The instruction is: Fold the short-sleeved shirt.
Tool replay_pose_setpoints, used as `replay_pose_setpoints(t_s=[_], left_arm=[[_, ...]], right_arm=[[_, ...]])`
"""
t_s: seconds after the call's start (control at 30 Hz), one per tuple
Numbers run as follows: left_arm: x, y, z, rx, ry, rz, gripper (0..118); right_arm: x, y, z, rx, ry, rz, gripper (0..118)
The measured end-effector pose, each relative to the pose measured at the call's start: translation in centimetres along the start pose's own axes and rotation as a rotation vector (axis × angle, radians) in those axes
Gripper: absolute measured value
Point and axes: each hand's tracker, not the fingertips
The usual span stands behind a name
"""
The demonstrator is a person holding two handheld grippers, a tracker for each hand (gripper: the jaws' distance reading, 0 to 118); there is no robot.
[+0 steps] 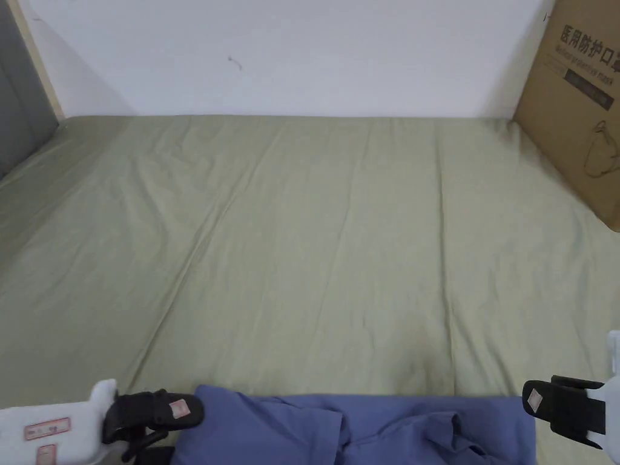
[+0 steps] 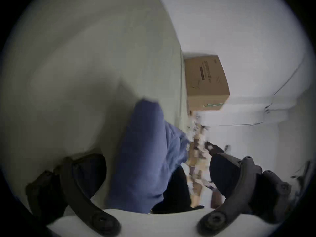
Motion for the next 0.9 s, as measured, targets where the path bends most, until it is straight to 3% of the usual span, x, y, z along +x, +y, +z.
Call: replay_pose_setpoints(t_s=[0.03,0.13,0.17,0.2,0.23,0.27,0.3,0.33,0.37,0.5,0.6,0.67,0.77,0.9], left_arm=[[-1.6,0.0,-0.6,-0.042,-0.053,0.017,118],[-0.3,-0.2,-2.7,-0.056,-0.078,-0.133,117],[-2.1,1.0,-2.1,-0.044,-0.058,-0.118,109],[-2.9,1.5,-1.5,-0.006,-0.026,-0.108,64],[-3.4,2.0,-1.2,0.03,0.049,-0.097,11],[-4.1,2.5,-1.5,0.045,0.264,-0.086,12],[-3.5,1.3,-2.3,0.047,0.151,0.028,12],[-2.5,0.7,-2.2,0.071,0.089,0.007,12],[-1.1,0.2,-2.6,0.064,0.219,-0.121,12],[4.5,-2.8,-1.7,0.194,0.403,-0.256,12],[9.3,-5.1,-0.4,0.404,0.79,-0.425,12],[11.2,-6.7,-0.3,0.491,0.906,-0.48,12],[13.7,-7.1,-0.9,0.455,0.874,-0.489,12],[16.2,-7.6,-5.4,0.292,0.651,-0.486,13]], right_arm=[[0.0,0.0,-0.1,-0.004,-0.004,0.002,0],[-0.1,-0.1,-0.1,-0.01,-0.008,-0.006,0],[-0.1,-0.1,-0.1,-0.009,-0.008,-0.01,0],[-0.2,-0.1,-0.1,-0.008,-0.006,-0.012,0],[-0.2,-0.1,-0.2,-0.009,-0.004,-0.013,0],[-0.3,-0.1,-0.3,-0.01,-0.003,-0.012,0],[-0.3,-0.1,-0.4,-0.012,-0.002,-0.009,0],[-0.4,-0.1,-0.4,-0.014,0.0,-0.007,0],[-0.4,-0.1,-0.5,-0.016,0.002,-0.006,0],[-0.6,0.1,-0.6,-0.014,0.023,-0.005,0],[-0.8,0.2,-0.6,-0.003,0.037,0.001,0],[-0.9,0.2,-0.7,-0.001,0.052,-0.003,0],[-0.9,-0.1,-0.6,0.0,0.068,-0.002,0],[-0.5,-0.4,-0.1,0.009,0.079,-0.004,0]])
